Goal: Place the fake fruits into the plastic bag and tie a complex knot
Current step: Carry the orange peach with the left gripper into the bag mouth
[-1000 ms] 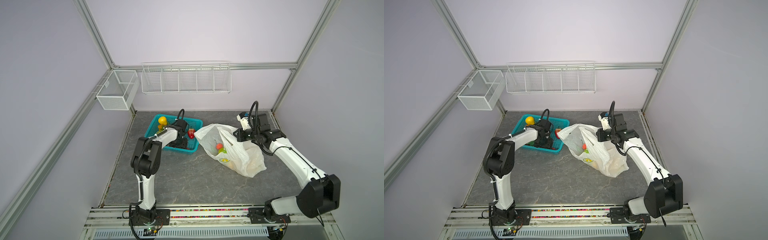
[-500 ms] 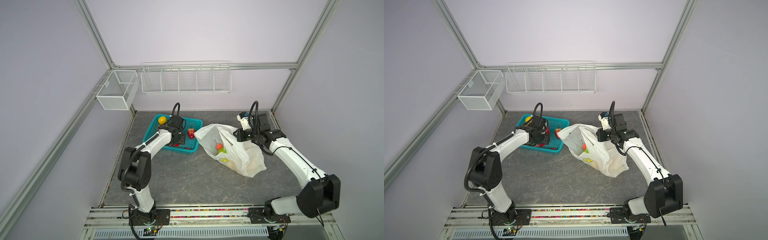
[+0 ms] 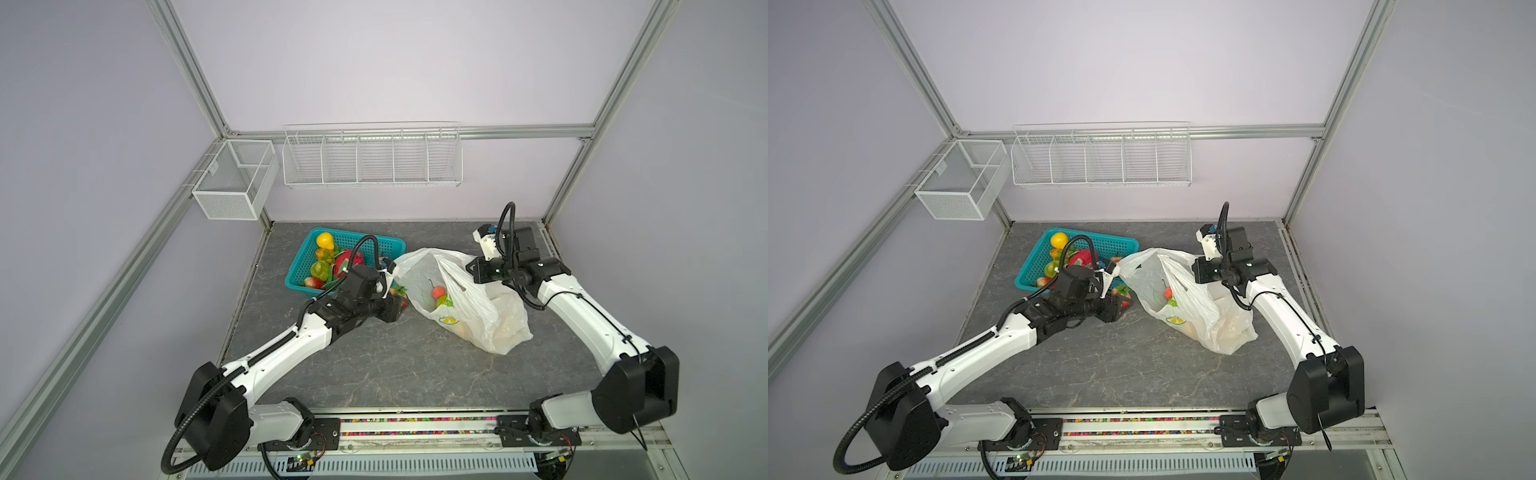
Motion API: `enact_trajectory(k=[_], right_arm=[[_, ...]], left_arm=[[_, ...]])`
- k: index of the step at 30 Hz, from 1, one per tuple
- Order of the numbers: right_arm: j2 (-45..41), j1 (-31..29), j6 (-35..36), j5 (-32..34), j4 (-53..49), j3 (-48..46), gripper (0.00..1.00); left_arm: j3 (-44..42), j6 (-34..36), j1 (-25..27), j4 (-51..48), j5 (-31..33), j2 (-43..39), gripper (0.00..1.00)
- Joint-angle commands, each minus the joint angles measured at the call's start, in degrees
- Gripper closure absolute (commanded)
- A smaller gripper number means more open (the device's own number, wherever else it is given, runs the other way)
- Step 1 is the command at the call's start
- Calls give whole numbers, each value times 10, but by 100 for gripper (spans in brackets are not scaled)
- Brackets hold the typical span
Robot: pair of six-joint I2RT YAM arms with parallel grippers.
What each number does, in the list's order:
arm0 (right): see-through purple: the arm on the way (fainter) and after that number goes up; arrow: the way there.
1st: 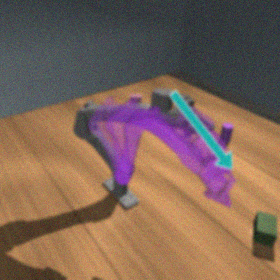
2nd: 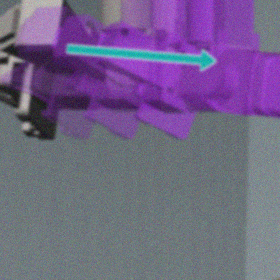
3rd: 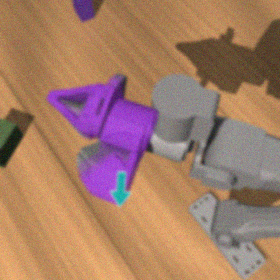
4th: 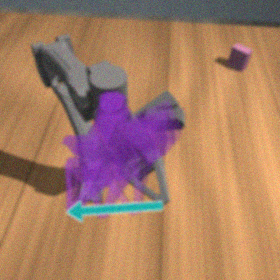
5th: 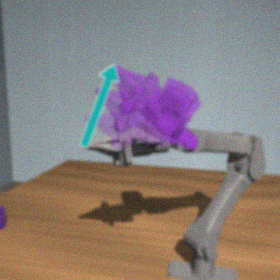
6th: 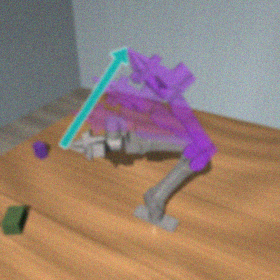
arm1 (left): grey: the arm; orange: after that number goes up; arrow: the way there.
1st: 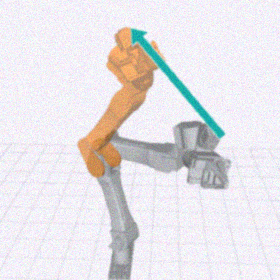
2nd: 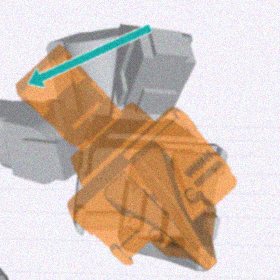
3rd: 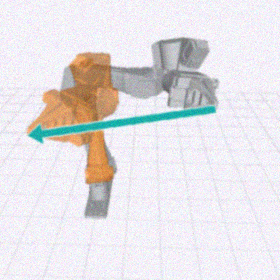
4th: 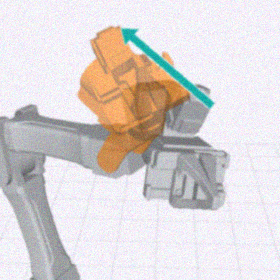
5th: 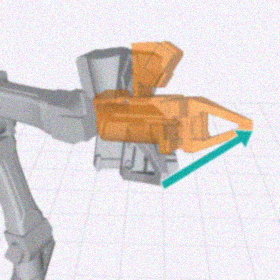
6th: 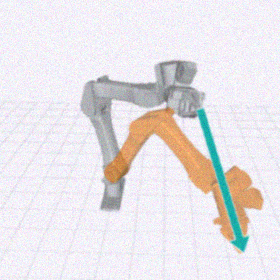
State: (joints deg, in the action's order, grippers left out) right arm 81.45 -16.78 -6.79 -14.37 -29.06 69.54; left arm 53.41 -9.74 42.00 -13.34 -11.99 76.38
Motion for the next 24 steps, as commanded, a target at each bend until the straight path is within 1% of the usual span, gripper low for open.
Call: enact_trajectory(k=[1, 4, 7, 9, 11, 12, 14, 17, 21, 24], right_arm=[[2, -3, 10, 1, 2, -2, 91], [-1, -4, 9, 1, 2, -4, 91], [-1, -4, 10, -2, 1, -2, 91], [0, -4, 9, -2, -1, 0, 91], [-1, -4, 10, -1, -3, 4, 91], [-2, -4, 9, 0, -4, 4, 91], [-3, -4, 10, 1, -5, 5, 91], [-1, -5, 10, 0, -5, 4, 91], [-4, -4, 11, 1, -5, 0, 91], [-7, -4, 10, 1, -3, -2, 91]], left_arm=[[66, -3, 9, 87, -17, 80, 56], [110, -37, 9, 144, 27, 155, 56], [139, -74, 10, 221, 15, 226, 56], [186, -104, 15, 218, 11, 285, 55], [218, -113, 28, 205, 37, 324, 49], [228, -110, 39, 205, 48, 339, 48], [240, -109, 57, 206, 63, 361, 46], [254, -112, 67, 208, 51, 381, 43], [243, -96, 67, 208, 59, 375, 28], [238, -74, 67, 193, 68, 365, 22]])
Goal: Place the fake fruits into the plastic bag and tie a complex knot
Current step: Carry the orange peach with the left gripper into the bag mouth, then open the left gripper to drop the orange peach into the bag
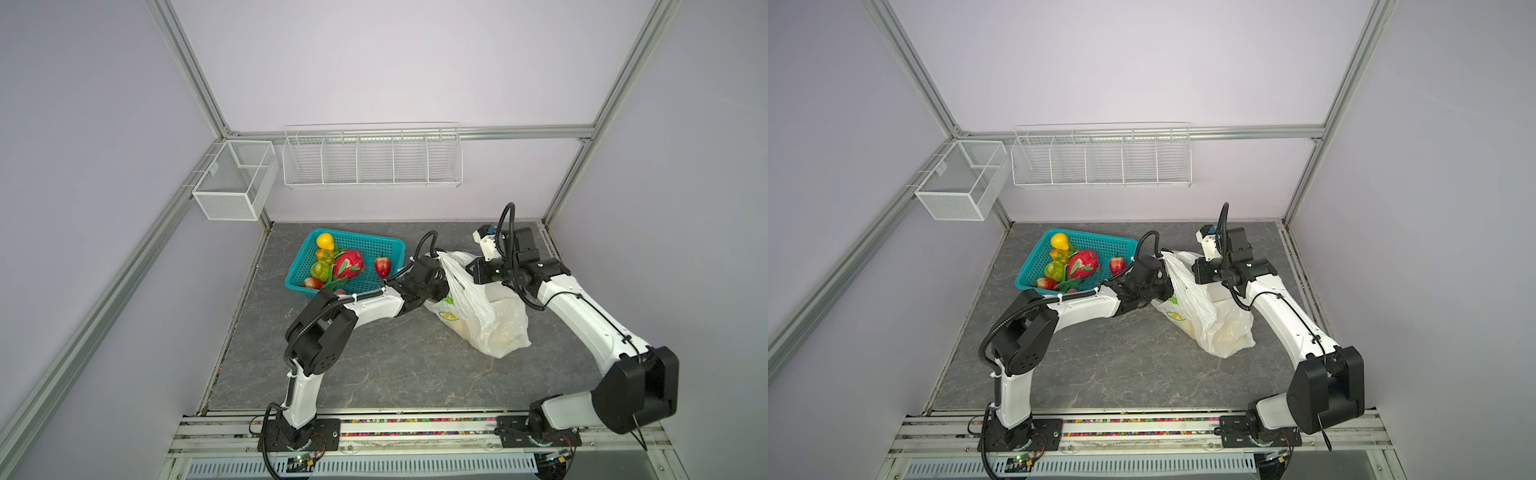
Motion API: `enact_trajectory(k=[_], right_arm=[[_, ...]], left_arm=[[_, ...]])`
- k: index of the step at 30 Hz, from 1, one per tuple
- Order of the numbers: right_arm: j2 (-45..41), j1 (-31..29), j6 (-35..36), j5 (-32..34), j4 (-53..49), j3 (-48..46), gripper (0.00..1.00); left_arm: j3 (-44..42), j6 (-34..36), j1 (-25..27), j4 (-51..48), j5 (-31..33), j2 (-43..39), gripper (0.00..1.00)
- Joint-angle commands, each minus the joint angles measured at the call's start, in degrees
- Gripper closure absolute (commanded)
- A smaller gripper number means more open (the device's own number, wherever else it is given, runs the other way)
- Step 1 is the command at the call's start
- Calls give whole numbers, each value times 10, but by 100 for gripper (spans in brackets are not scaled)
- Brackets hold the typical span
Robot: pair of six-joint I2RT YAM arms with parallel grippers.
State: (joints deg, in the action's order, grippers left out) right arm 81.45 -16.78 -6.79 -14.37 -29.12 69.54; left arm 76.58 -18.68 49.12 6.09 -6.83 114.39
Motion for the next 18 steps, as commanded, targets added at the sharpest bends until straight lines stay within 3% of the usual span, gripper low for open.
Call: enact_trajectory(k=[1, 11, 15, 18], right_arm=[[-8, -4, 10, 1, -2, -2, 91], [-9, -5, 10, 6, -5, -3, 91], [-9, -4, 10, 8, -6, -2, 91], [-6, -4, 12, 10, -7, -2, 91]], left_arm=[[5, 22, -4, -7, 18, -20, 20], [-22, 57, -24, -47, 41, -75, 9], [-40, 67, -31, -68, 47, -107, 10], [-64, 81, -35, -99, 35, -144, 17]])
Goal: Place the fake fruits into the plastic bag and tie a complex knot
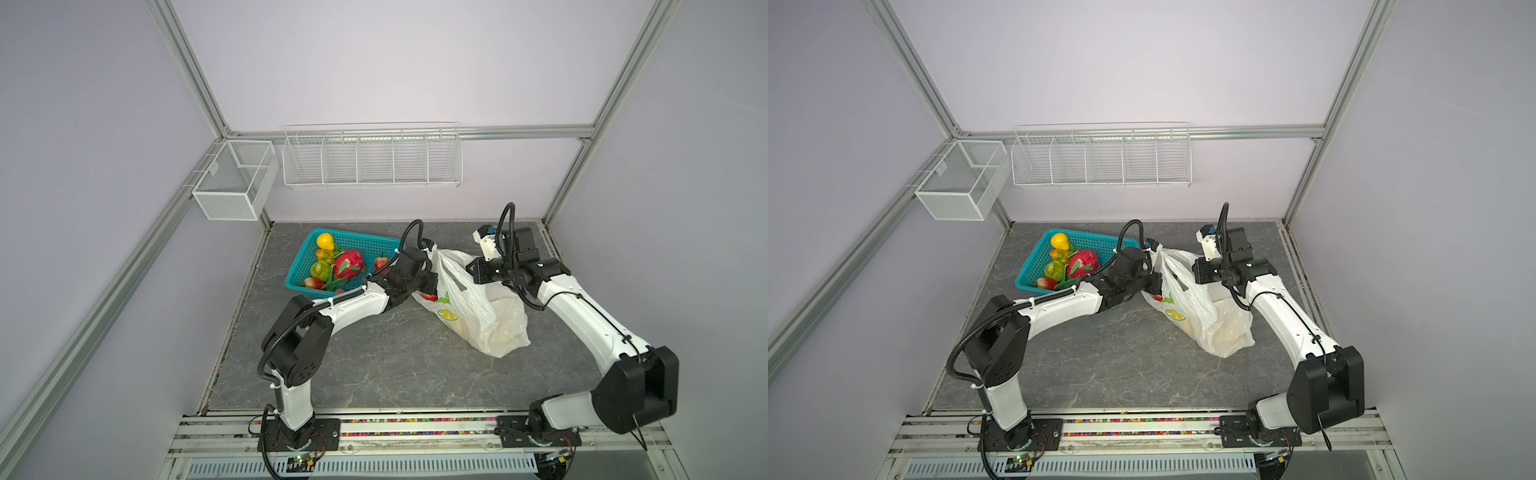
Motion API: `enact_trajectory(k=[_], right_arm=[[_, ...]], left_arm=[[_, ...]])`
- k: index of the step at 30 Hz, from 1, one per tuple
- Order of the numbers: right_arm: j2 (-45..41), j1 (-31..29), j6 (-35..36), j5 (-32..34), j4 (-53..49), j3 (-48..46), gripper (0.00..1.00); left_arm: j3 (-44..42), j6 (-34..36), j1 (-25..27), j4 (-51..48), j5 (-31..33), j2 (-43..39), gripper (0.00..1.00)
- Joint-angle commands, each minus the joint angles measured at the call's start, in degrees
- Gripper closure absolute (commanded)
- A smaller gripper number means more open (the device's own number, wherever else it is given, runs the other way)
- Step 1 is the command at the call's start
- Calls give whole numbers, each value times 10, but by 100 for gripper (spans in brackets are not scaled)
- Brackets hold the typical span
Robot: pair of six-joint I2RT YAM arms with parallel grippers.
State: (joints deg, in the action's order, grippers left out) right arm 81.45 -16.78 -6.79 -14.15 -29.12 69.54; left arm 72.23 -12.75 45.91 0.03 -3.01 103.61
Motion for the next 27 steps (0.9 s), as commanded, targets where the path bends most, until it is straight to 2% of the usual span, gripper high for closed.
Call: enact_trajectory(k=[1, 4, 8, 16, 20, 23, 25, 27], right_arm=[[-6, -4, 13, 9, -8, -1, 91], [-5, -4, 13, 11, -9, -1, 91], [2, -4, 13, 7, -5, 1, 91], [3, -4, 12, 4, -1, 0, 91], [1, -4, 10, 2, 3, -4, 91], [4, -4, 7, -6, 7, -3, 91], [6, -5, 6, -1, 6, -1, 91], [9, -4, 2, -1, 5, 6, 91]], left_arm=[[-29, 25, -3, -59, -6, -51, 20], [-56, 44, -6, -124, -12, -99, 25], [-120, 57, -16, -154, -19, -179, 29], [-176, 50, -96, -155, -49, -303, 33], [-173, 59, -111, -160, -47, -316, 33], [-169, 63, -111, -143, -124, -294, 34], [-163, 50, -99, -133, -155, -275, 36], [-158, 48, -69, -118, -141, -263, 36]])
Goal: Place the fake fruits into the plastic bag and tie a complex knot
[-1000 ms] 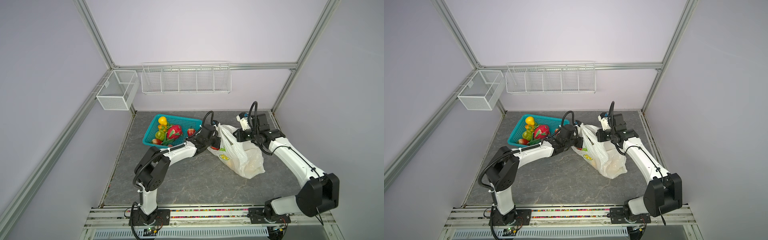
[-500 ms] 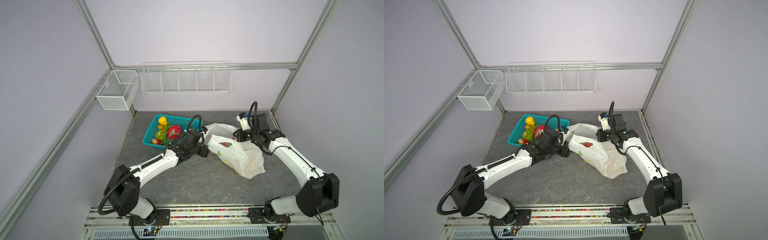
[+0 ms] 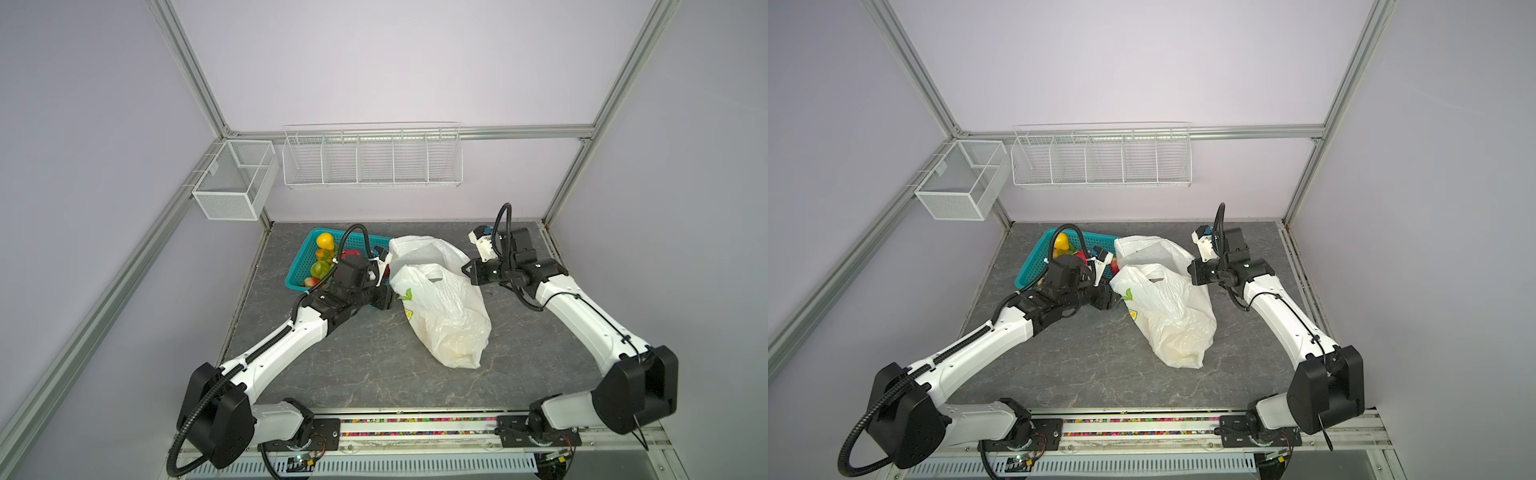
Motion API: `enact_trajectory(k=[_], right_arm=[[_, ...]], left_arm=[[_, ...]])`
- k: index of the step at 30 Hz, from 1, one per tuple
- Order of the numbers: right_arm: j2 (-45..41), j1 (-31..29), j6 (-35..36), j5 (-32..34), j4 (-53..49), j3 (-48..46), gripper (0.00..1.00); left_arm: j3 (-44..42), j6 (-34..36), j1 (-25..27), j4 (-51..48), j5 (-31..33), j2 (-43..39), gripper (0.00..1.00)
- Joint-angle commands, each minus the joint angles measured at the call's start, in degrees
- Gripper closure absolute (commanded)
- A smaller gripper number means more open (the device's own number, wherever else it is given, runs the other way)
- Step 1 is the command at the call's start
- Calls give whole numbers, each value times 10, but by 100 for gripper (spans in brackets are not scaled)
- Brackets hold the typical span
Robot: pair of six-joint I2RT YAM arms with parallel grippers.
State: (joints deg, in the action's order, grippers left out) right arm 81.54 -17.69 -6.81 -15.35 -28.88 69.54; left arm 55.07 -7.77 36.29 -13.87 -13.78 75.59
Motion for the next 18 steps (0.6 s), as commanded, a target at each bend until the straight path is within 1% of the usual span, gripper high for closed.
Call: enact_trajectory(k=[1, 3, 6, 8, 11, 13, 15, 18], right_arm=[[13, 5, 1, 11, 1, 14, 91], [23, 7, -4, 10, -6, 35, 91], [43, 16, -7, 16, -6, 75, 92], [63, 23, -3, 13, -18, 111, 93], [94, 26, 21, 2, -49, 164, 93], [104, 26, 39, -3, -66, 180, 93], [102, 26, 51, -3, -68, 172, 93], [95, 26, 71, -15, -68, 153, 93]], left_arm=[[21, 3, 48, 25, -24, 24, 36], [36, 2, 77, 33, -20, 39, 36], [55, -23, 111, 79, -29, 68, 37], [73, -24, 137, 97, -29, 90, 37], [112, -19, 169, 93, -29, 123, 36], [123, -19, 174, 86, -20, 132, 35], [119, -7, 174, 74, 19, 126, 33], [106, 13, 170, 43, 104, 111, 29]])
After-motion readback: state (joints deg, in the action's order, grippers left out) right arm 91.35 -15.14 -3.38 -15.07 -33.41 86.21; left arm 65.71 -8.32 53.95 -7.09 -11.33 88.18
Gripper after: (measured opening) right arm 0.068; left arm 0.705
